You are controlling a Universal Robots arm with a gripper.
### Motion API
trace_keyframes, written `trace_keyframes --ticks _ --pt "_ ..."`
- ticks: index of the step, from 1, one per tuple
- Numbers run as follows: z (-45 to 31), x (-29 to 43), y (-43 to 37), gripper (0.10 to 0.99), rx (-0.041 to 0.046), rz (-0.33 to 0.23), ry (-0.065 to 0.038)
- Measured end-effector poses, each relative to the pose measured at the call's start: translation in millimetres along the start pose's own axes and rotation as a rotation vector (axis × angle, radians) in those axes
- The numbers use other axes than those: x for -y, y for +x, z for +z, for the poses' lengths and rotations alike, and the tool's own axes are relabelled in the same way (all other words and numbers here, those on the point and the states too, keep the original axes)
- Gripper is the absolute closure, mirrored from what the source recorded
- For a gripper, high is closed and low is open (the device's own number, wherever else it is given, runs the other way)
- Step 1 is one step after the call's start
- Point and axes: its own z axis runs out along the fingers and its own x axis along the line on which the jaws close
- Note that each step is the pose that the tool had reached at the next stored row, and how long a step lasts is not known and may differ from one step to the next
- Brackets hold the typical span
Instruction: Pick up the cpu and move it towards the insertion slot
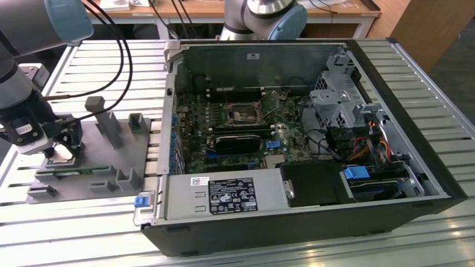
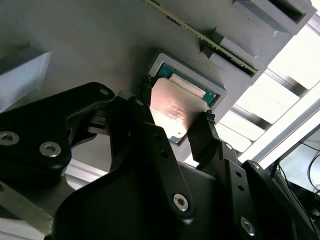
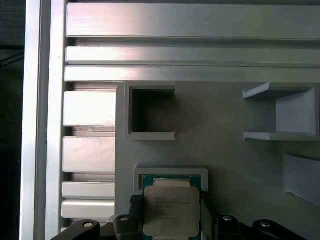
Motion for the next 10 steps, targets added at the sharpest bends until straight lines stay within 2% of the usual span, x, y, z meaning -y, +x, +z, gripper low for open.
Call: trace_keyframes --ticks 10 --pt "-8.7 -0.3 0.0 0.545 0.0003 0.0 -0.001"
